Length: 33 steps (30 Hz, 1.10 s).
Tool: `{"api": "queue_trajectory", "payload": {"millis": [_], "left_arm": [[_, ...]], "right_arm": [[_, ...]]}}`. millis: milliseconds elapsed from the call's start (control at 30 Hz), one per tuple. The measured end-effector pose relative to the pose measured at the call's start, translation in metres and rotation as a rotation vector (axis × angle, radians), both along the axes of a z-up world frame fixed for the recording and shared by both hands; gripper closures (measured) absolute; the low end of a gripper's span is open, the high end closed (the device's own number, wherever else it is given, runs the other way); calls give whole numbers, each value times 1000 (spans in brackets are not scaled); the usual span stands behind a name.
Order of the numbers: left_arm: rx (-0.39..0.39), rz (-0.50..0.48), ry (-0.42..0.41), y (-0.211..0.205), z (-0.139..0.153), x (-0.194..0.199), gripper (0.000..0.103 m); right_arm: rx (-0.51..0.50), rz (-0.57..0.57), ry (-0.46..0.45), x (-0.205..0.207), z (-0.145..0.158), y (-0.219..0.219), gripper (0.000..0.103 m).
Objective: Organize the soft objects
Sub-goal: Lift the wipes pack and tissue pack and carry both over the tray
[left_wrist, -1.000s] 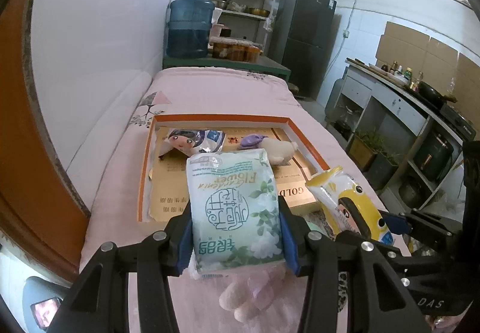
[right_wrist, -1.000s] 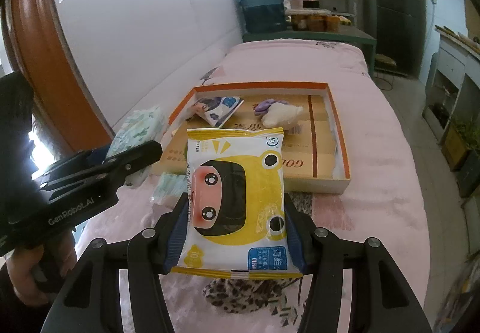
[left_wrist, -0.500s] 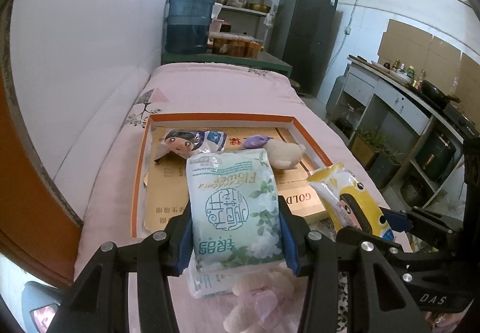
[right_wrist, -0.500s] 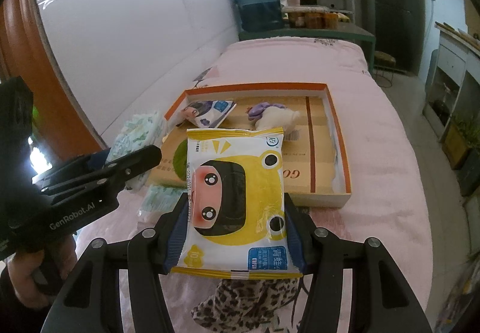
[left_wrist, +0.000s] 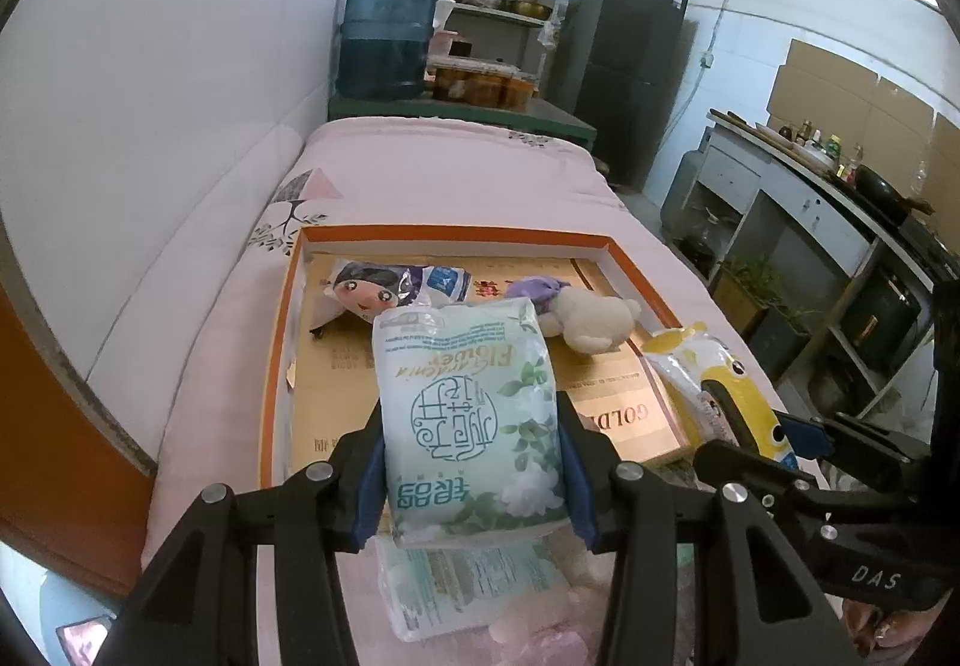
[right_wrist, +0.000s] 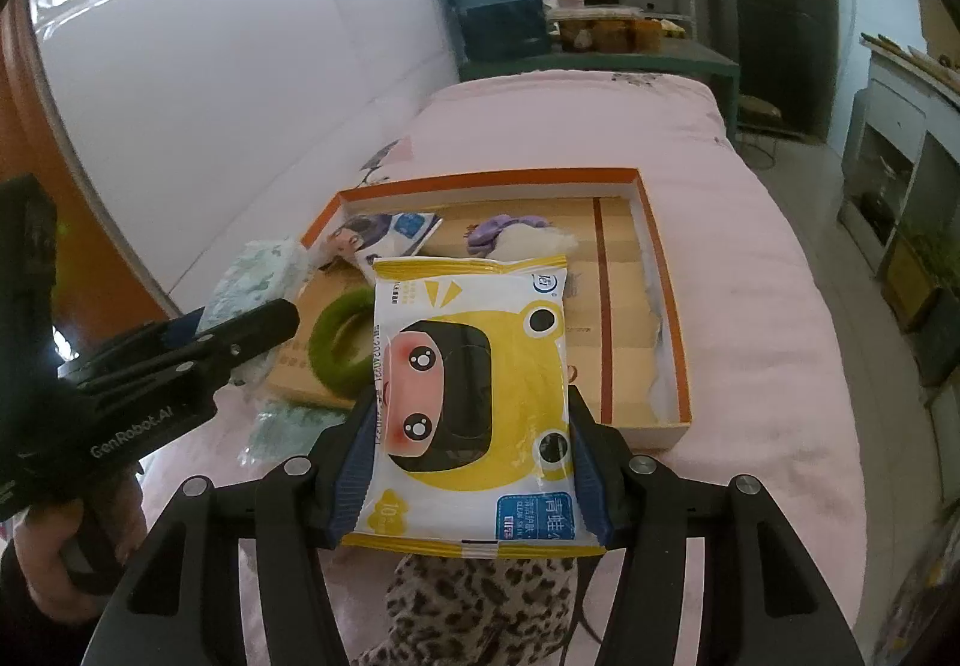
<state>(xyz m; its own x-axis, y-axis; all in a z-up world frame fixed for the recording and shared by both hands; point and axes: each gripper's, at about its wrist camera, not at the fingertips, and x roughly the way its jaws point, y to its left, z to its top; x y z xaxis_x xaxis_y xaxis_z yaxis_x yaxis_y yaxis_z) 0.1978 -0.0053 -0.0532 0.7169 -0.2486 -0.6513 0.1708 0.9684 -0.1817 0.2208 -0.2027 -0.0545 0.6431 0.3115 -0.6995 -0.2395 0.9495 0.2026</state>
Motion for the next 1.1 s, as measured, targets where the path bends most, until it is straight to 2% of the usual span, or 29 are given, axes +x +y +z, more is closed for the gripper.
{"api": "queue_trajectory", "payload": {"millis": [233, 600, 1100], "left_arm": [[-4, -4, 11, -6, -2, 17, 55], [51, -59, 21, -40, -2, 62, 55], [51, -78, 180, -55, -39, 112, 55]], "right_arm": [[-3, -22, 5, 21, -7, -6, 44], [-16, -53, 26, 54, -22, -14, 44], [-21, -89, 70, 86, -45, -26, 44]]}}
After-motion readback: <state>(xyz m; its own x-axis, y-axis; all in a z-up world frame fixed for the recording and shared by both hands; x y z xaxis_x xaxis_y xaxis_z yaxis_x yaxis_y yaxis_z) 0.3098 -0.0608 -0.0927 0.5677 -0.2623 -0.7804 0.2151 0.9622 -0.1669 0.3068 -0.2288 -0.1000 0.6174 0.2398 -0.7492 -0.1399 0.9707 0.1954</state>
